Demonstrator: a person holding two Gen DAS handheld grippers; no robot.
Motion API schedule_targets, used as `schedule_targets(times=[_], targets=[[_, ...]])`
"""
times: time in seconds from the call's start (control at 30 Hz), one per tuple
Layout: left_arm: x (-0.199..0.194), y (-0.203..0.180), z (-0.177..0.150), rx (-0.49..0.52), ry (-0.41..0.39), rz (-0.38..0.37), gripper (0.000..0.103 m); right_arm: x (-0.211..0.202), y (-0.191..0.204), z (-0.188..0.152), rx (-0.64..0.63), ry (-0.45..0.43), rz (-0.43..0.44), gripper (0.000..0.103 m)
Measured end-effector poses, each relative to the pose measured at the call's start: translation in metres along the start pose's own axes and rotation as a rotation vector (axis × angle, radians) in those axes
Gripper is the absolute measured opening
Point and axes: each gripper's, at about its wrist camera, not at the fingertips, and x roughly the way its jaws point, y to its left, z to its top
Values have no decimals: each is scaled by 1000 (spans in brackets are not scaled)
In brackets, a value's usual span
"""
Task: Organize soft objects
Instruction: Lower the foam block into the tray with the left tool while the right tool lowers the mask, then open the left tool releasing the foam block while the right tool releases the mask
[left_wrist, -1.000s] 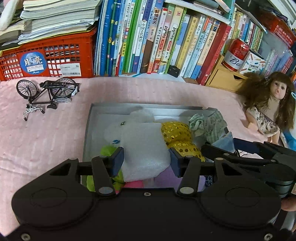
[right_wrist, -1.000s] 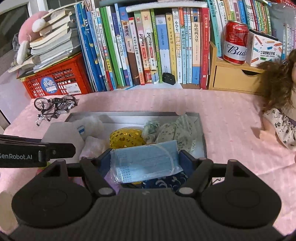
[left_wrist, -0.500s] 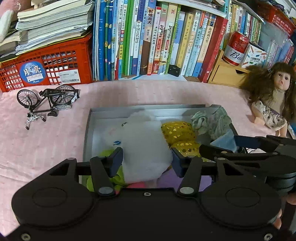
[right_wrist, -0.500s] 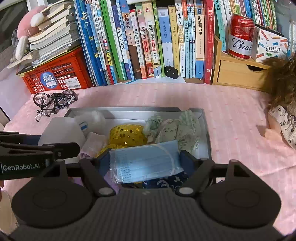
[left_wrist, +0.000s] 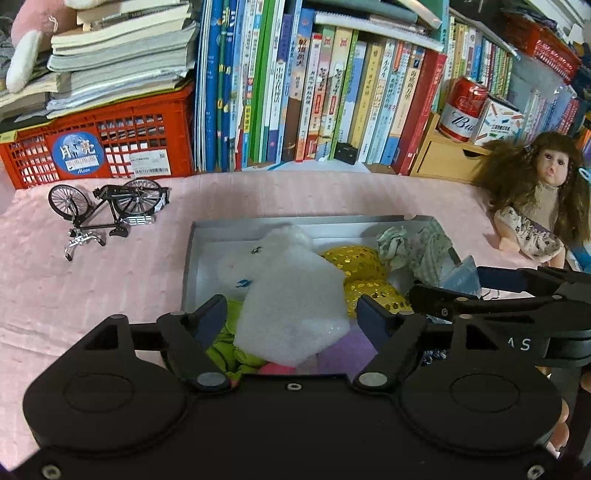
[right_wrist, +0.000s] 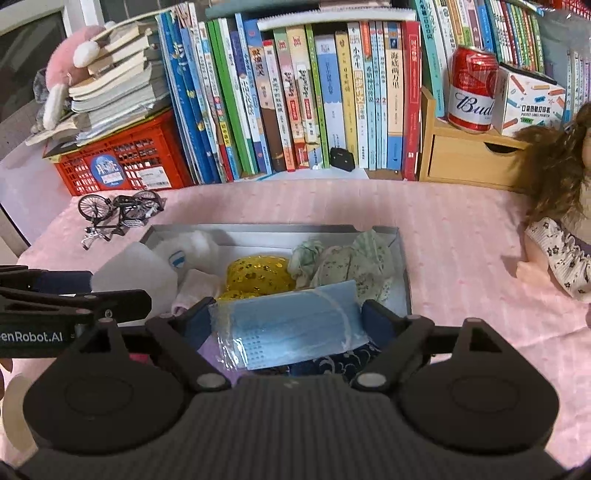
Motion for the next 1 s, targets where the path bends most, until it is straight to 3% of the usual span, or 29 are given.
schedule_targets(times=[0.33, 1.0], targets=[[-20, -1, -5, 8, -34, 1, 84, -18, 6, -1, -20, -35, -8, 93], [-36, -3, -17, 37, -60, 18, 84, -36, 11, -8, -49, -66, -12, 93]])
